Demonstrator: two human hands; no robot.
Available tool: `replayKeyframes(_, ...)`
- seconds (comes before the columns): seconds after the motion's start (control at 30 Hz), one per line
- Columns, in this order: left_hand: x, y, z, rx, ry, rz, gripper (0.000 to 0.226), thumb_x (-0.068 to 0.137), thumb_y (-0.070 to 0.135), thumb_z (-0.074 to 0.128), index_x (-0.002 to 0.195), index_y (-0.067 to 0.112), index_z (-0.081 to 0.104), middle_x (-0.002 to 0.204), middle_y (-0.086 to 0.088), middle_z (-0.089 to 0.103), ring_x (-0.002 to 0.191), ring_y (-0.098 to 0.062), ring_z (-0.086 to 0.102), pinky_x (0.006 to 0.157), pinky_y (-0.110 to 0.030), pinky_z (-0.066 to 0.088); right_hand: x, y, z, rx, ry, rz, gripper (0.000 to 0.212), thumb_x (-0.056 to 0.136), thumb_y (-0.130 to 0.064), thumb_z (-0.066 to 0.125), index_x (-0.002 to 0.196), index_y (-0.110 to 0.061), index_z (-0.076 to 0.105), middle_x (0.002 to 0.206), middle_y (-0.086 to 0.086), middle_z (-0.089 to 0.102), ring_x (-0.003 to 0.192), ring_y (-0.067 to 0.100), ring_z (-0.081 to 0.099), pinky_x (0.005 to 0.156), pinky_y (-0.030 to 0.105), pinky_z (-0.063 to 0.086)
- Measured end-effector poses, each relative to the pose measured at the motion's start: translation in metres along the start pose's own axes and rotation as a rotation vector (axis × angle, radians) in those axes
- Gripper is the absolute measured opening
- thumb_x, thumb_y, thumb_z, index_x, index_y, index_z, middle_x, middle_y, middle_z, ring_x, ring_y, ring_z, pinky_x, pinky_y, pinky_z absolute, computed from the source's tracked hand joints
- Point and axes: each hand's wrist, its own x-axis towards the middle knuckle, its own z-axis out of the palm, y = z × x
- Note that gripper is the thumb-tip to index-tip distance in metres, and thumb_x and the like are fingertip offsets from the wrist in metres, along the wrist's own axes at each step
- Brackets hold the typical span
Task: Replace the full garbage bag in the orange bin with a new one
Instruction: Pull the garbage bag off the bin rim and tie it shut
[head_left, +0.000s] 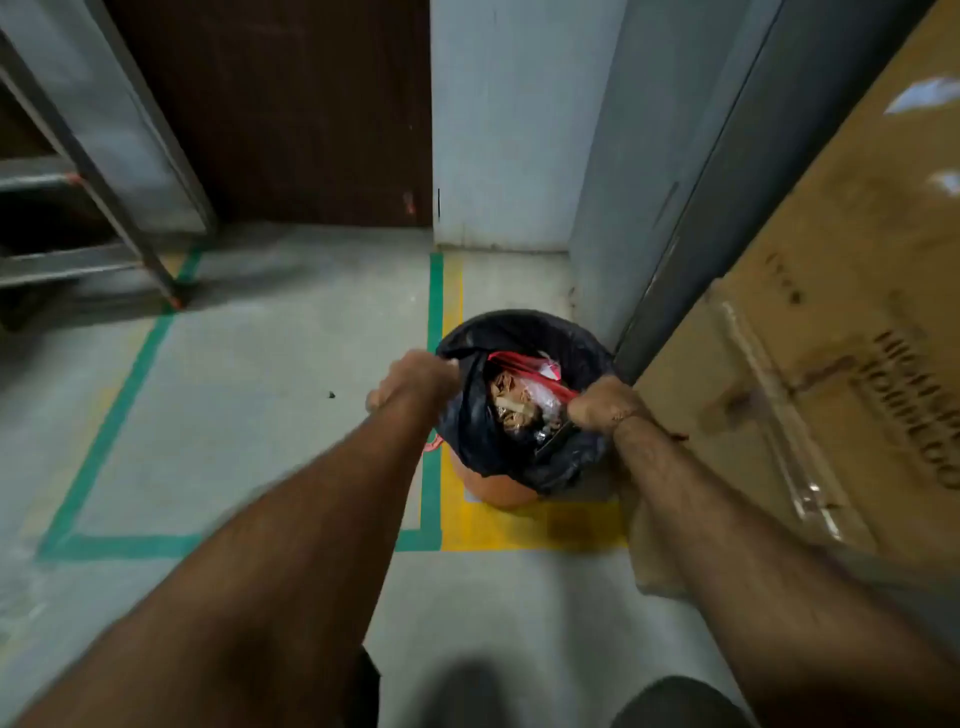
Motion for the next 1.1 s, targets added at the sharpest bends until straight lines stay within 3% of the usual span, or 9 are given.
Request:
replayKeyframes(0.13,0.045,-0.041,0.090,-0.075,-0.303,0.002,0.051,0.104,0.029,0.052,0.140,-0.008,0.054,0.130,-0.026,0.063,0.123,-0.039,0.062,0.103,-0.045,0.052,0.077,0.057,0.108,0.265,-0.140,0.222,0.069,0.096,-0.017,0.065,0.153,0.007,0.035,0.148,0.022,0.052,0.118,0.040,0.064,0.085,0.037,0.054)
replayKeyframes(0.27,0.063,-0.055,0.129,-0.357,-0.251,-0.059,0.044,0.097,0.025,0.061,0.130,-0.003,0.056,0.117,-0.018,0.069,0.095,-0.039,0.073,0.057,-0.045,0.056,0.117,0.076,0.153,0.568,0.185,0.385,0.082,0.075,0.005,0.075,0.145,0.001,0.032,0.140,0.022,0.057,0.107,0.043,0.069,0.078,0.057,0.062)
replayKeyframes(0.4,0.061,-0.051,0.132,-0.587,-0.346,-0.261,0.044,0.102,0.027,0.061,0.137,0.005,0.049,0.111,-0.013,0.067,0.076,-0.029,0.070,0.078,-0.048,0.054,0.105,0.065,0.147,0.620,0.175,0.430,0.089,0.085,0.011,0.065,0.154,-0.008,0.012,0.138,0.022,0.056,0.103,0.041,0.067,0.076,0.054,0.063)
replayKeyframes(0.53,0.067,-0.056,0.139,-0.785,-0.274,-0.279,0.053,0.099,0.022,0.068,0.137,-0.008,0.047,0.118,-0.025,0.064,0.094,-0.044,0.070,0.063,-0.045,0.059,0.104,0.073,0.146,0.811,0.106,0.368,0.085,0.090,0.015,0.053,0.154,-0.023,0.011,0.148,0.016,0.046,0.099,0.034,0.060,0.049,0.044,0.059)
replayKeyframes(0.63,0.072,-0.055,0.148,-0.824,-0.250,-0.286,0.053,0.096,0.024,0.072,0.134,-0.006,0.048,0.120,-0.028,0.065,0.097,-0.049,0.070,0.042,-0.044,0.058,0.100,0.089,0.152,0.950,0.086,0.326,0.089,0.100,0.006,0.046,0.161,-0.038,-0.001,0.154,0.008,0.041,0.106,0.027,0.055,0.063,0.045,0.061)
replayKeyframes(0.73,0.082,-0.053,0.162,-0.800,-0.202,-0.239,0.047,0.102,0.022,0.061,0.141,0.002,0.044,0.133,-0.021,0.061,0.104,-0.042,0.070,0.064,-0.047,0.064,0.112,0.093,0.161,1.009,0.154,0.263,0.086,0.098,0.006,0.048,0.160,-0.040,0.010,0.152,0.004,0.044,0.103,0.030,0.060,0.043,0.037,0.057)
replayKeyframes(0.83,0.082,-0.047,0.168,-0.842,-0.079,-0.180,0.052,0.098,0.023,0.063,0.145,0.010,0.047,0.139,-0.015,0.058,0.114,-0.035,0.066,0.082,-0.049,0.063,0.121,0.097,0.170,1.111,0.179,0.222,0.088,0.094,0.012,0.048,0.159,-0.039,0.016,0.153,0.006,0.045,0.116,0.034,0.063,0.048,0.047,0.061)
replayKeyframes(0.93,0.096,-0.057,0.182,-1.049,0.005,-0.250,0.060,0.089,0.026,0.076,0.141,0.011,0.049,0.134,-0.021,0.058,0.109,-0.047,0.063,0.068,-0.072,0.055,0.115,0.103,0.172,1.198,0.141,0.165,0.075,0.096,0.007,0.052,0.157,-0.029,0.028,0.150,0.004,0.049,0.122,0.029,0.060,0.061,0.044,0.064)
replayKeyframes(1.1,0.051,-0.059,0.155,-1.126,-0.022,-0.172,0.040,0.090,0.006,0.077,0.122,-0.008,0.058,0.111,-0.025,0.067,0.094,-0.042,0.071,0.042,-0.042,0.058,0.103,0.100,0.158,1.301,0.113,0.064,0.057,0.098,-0.006,0.063,0.151,-0.012,0.044,0.148,0.006,0.054,0.124,0.027,0.059,0.075,0.043,0.061)
